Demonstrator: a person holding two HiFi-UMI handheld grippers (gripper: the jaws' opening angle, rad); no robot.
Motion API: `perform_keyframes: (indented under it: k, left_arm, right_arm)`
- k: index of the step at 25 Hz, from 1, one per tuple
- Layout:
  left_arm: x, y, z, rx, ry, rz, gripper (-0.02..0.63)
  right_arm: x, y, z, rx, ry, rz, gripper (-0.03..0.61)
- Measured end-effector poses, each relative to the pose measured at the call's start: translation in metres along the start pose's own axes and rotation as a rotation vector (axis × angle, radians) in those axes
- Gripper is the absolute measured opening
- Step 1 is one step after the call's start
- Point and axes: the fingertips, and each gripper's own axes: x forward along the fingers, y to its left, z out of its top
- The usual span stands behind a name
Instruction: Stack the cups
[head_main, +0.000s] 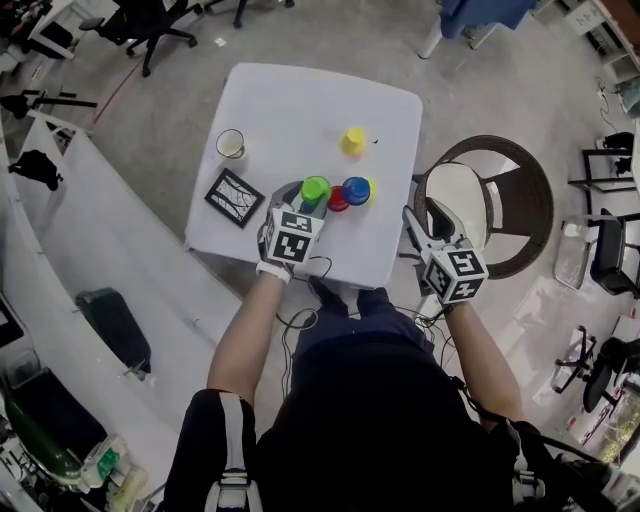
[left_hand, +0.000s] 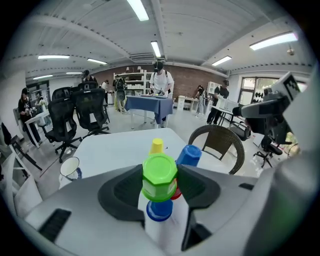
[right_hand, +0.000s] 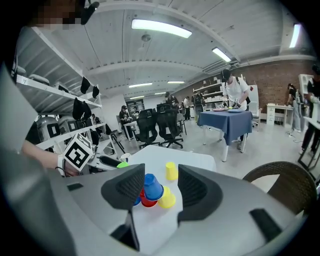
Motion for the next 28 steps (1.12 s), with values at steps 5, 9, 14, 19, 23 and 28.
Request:
perform_keyframes:
  k: [5, 9, 14, 19, 23, 28]
  left_arm:
    - [0.011, -0.02, -0.011, 0.039, 0.057, -0.029, 0.212]
    - [0.019, -0.031, -0.02, 0.053, 0.098, -0.047, 0.212]
    - [0.025, -0.036, -0.021, 0.074, 0.11, -0.054, 0.212]
    - [0.03, -0.038, -0.025, 0.107, 0.131, -0.05, 0.212]
    - [0.03, -0.041, -0.025, 0.115, 0.117, -0.054, 0.223]
    - [0.007, -0.035, -0.01, 0.032, 0.008, -0.047, 0.252]
  right_arm:
    - [-0.006, -0.006, -0.004, 0.014, -0.002, -0.02, 0.204]
    - [-0.009, -0.009, 0.0, 0.028, 0.0, -0.04, 0.202]
    - [-0.011, -0.012, -0.003, 0.03, -0.001, -0.041, 0.202]
    - [-0.012, -0.013, -0.007, 0.037, 0.002, -0.04, 0.201]
    - [-0.01, -0.016, -0.013, 0.036, 0.009, -0.033, 0.201]
    - [-0.007, -0.02, -0.008, 0.03, 0.002, -0.033, 0.201]
